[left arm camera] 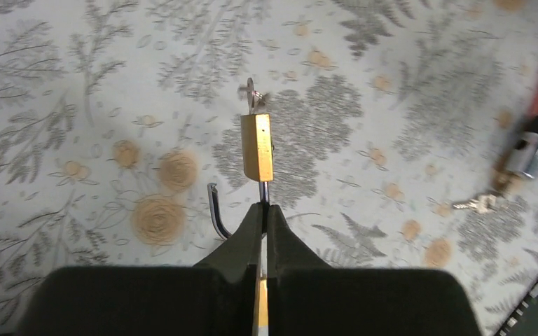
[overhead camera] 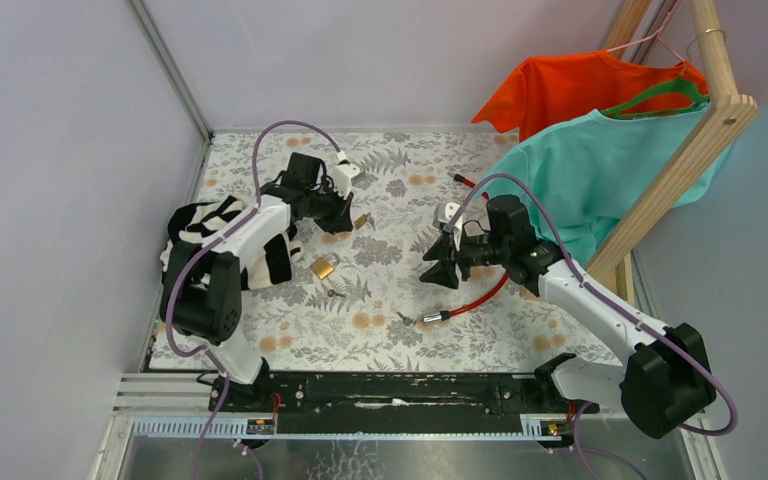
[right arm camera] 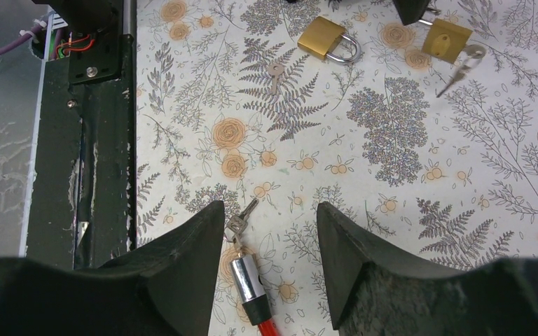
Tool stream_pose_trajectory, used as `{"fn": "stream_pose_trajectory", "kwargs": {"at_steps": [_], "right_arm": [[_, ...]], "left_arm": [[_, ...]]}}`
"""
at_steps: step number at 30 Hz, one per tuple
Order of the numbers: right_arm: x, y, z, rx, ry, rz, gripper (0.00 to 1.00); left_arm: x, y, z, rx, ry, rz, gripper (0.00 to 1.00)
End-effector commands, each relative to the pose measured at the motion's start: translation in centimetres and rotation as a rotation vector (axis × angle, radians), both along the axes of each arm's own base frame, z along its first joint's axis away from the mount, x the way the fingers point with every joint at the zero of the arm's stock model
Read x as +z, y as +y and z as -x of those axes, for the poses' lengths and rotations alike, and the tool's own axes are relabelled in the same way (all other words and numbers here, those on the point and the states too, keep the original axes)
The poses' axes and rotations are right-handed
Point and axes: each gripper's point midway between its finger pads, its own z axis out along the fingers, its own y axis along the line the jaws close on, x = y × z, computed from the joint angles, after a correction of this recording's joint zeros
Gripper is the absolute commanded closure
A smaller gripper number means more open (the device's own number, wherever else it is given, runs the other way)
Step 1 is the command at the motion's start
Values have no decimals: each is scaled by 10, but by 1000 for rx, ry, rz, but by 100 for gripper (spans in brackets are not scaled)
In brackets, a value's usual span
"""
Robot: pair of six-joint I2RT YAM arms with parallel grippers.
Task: Lock with the key
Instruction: Pick up the lock from the center of the board, then lock the lock.
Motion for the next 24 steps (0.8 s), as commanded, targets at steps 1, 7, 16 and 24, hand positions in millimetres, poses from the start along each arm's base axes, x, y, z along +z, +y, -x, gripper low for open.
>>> {"fn": "stream_pose_trajectory", "kwargs": {"at_steps": [1,7,16,24], "right_arm": [[20,7,-11,-8,-54,-44,42],[29,10,-15,-19,-58,-74,39],[46,8,-1,61,-164,-104,27],[30,15,26,195,-96,-96,27]], "left_arm": [[30,-22,33,-159,-1,122,100],[74,-50,84,-384,0,226,100],[99,-89,159,-649,3,264,100],[109,-107,172,-705,5,275,100]]}}
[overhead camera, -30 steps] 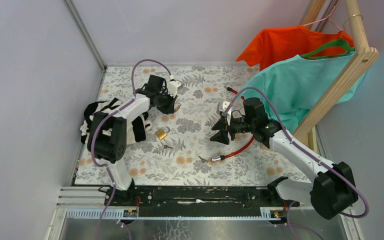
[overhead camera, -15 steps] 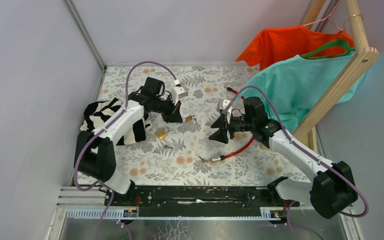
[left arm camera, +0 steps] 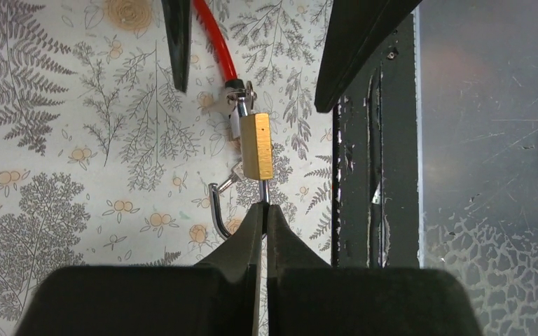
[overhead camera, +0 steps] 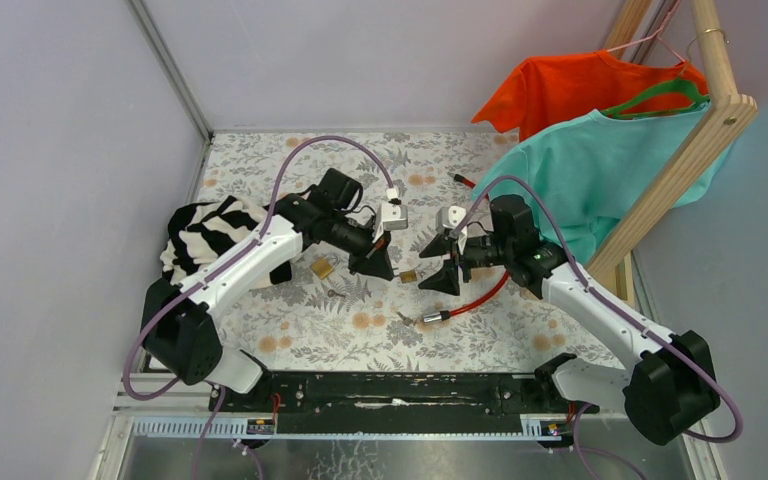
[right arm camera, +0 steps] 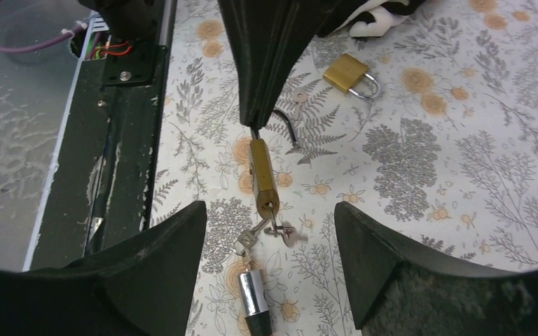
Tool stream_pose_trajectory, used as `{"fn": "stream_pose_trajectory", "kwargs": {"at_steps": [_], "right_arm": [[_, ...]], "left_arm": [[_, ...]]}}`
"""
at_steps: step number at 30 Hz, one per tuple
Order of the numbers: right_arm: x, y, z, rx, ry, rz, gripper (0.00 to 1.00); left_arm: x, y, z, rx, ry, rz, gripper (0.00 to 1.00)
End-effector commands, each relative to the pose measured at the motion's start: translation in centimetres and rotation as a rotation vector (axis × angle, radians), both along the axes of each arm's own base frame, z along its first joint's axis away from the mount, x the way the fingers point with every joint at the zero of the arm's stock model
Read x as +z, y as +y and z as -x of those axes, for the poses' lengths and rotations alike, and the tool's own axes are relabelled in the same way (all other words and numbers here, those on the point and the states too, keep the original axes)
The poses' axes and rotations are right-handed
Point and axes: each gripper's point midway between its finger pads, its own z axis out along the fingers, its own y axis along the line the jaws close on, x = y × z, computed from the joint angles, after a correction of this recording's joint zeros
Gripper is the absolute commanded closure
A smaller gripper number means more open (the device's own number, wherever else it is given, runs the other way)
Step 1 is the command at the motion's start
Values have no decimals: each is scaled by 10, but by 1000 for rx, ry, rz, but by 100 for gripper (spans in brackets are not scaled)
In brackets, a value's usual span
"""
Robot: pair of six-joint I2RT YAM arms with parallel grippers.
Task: Lock with the key
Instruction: Lock the lock.
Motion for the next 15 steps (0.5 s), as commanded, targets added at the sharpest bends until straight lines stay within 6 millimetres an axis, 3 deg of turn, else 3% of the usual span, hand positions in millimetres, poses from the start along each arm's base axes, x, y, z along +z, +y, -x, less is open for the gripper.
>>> {"fn": "stream_pose_trajectory", "kwargs": {"at_steps": [1,9,15], "right_arm": [[8,12,14,103,-32,-18,28],[2,19,9,80,-52,-2,39],[0,23,8,70,-46,-4,55]], "left_arm": [[23,-9,2,-38,-32,54,100],[20,-13,8,-53,-12,61,100],[21,-17,9,-63,-2,69,100]]}}
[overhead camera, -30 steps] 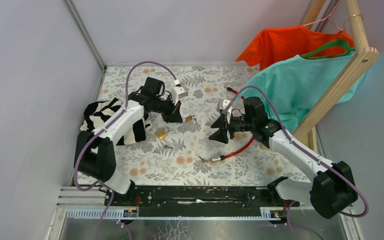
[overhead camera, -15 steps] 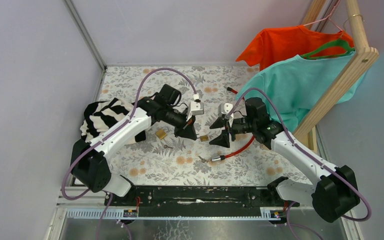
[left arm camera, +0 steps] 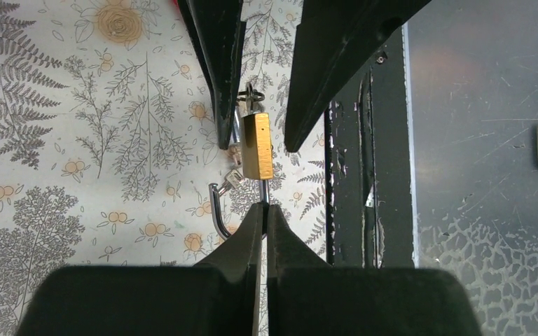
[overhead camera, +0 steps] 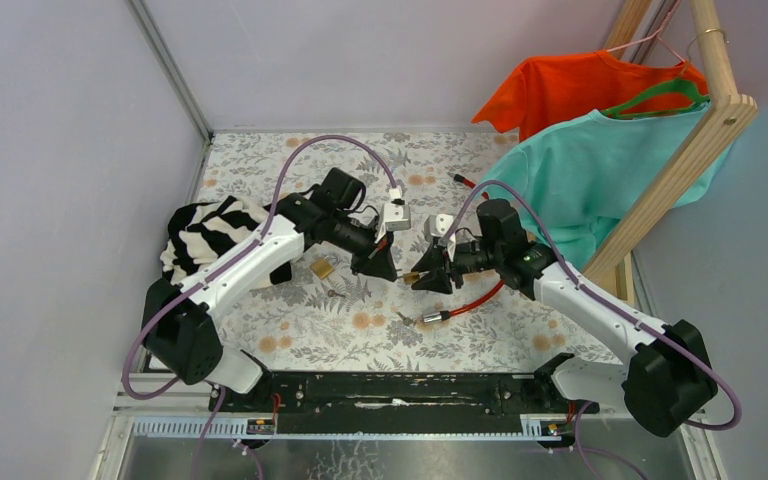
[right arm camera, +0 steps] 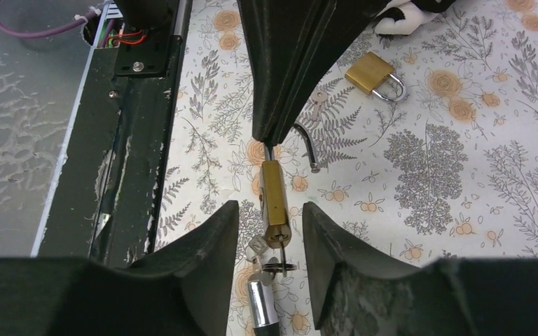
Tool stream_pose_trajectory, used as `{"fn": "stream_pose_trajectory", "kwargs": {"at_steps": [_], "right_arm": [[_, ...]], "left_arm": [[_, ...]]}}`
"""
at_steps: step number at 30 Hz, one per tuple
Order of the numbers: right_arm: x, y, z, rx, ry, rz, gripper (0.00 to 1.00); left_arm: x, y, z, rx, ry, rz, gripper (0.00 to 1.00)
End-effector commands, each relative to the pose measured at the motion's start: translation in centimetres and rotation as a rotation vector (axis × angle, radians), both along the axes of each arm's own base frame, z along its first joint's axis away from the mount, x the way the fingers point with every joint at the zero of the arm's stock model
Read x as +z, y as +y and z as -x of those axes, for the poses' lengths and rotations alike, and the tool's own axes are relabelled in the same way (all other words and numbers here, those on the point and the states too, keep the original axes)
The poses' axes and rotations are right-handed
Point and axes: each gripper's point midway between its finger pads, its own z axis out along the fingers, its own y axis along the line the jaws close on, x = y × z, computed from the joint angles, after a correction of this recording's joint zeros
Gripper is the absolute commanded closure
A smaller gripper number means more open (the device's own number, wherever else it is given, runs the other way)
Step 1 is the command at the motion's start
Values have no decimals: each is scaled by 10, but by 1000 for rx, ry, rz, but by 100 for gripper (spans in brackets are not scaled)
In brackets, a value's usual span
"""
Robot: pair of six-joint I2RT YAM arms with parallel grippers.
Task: Lock with the key
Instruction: Lock the lock.
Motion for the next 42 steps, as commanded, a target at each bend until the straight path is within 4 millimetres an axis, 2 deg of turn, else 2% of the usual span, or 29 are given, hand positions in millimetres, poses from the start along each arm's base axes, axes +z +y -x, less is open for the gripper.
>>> {"fn": "stream_pose_trajectory", "kwargs": {"at_steps": [1,7,11,13,15,18,21,25,29,32,36,42], "right_arm": [[13,9,-7,1,-57,-32,58],[12,9,-8,-10,-70,-28,76],[13,6,-10,-10,-92,-12,100],[16,5,-11,-10,-103,-5,100],[19,4,-10,-7,-117,-3,100],[25,1,-9,-7,-127,-5,100],[33,-2,-6,7,-118,-20,100],[42,-5,-1,28,-90,-42,100],[53,-6,2,35,-59,-86,100],[61,-6,4,40,-45,-115,100],[67,-7,7,49,-15,-139,100],[69,-8,7,41,-15,-152,100]], "left_arm": [[13,-9,3,-30,5,53,100],[14,-10,4,-34,14,60,100],[15,-10,7,-39,18,67,100],[16,-9,9,-41,14,69,100],[17,-7,10,-42,3,70,95],[19,-5,9,-33,-28,65,68],[19,1,1,-13,-113,42,49],[23,8,-7,-14,-238,27,34],[21,9,-2,-61,-280,46,23],[16,5,-5,-55,-293,49,19],[17,-5,-13,-40,-339,60,19],[24,-17,-15,-56,-347,73,31]]}}
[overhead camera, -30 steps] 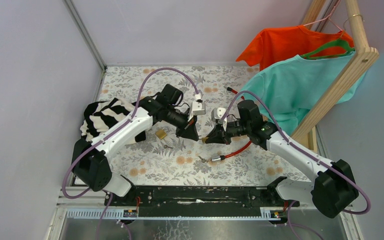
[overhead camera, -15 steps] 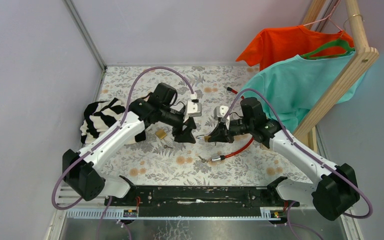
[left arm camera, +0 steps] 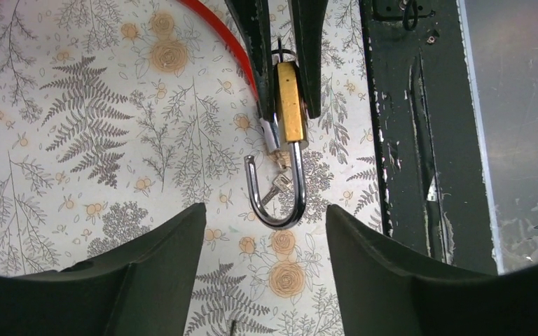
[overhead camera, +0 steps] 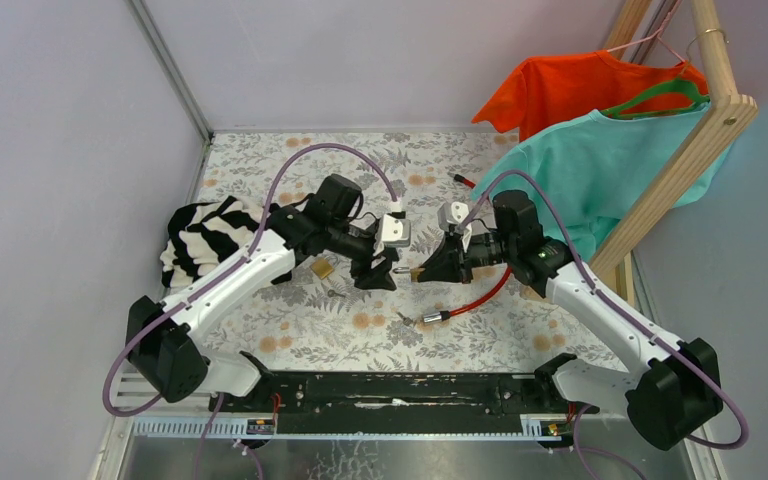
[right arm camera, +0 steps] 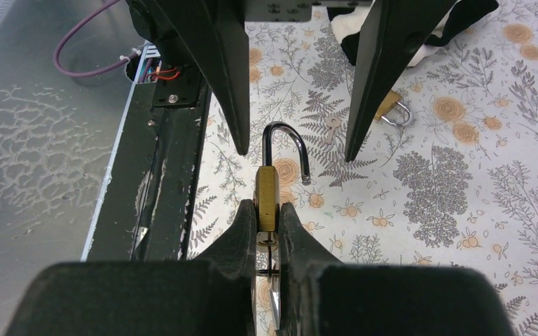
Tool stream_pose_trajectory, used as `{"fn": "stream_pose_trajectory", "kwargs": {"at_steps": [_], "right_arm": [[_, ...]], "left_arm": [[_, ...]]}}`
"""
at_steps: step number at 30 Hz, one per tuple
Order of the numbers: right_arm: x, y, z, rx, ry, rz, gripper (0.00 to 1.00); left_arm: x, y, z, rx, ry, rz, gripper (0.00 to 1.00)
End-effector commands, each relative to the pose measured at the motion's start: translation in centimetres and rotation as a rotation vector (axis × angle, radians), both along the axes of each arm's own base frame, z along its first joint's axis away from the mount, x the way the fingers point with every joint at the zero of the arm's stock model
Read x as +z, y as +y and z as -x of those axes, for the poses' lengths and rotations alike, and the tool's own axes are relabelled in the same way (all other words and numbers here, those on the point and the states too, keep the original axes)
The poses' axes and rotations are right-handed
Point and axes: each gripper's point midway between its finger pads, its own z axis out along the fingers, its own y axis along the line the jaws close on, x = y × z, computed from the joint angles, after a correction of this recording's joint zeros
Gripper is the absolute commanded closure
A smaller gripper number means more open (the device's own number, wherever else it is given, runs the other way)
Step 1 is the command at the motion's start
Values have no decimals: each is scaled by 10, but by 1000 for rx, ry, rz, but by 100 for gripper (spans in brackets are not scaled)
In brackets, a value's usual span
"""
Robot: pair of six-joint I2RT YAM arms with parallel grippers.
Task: Lock with the key
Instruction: Lock the lock.
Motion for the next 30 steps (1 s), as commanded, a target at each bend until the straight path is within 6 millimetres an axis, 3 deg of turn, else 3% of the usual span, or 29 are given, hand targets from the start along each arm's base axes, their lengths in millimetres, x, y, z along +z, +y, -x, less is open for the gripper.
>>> {"fn": "stream_pose_trajectory", "kwargs": {"at_steps": [1,6,14,19,30], "right_arm": [[31,2,0,24,-71,-80,100],[28,2,-2,20,-65,-75,100],[22,2,-8,-3,-65,-57,100],[19,1,-12,-19,-65,-45,100],[13,1,-17,-39,-63,-28,100]], "left_arm": [[16,-16,-13,-11,-76,51,33],[15,-20,-9,-20,-61,53,44],[22,-19,-5,-20,-64,68,48],[25,-18,3,-38,-48,85,61],[22,-16,15,-69,-18,101,63]]}}
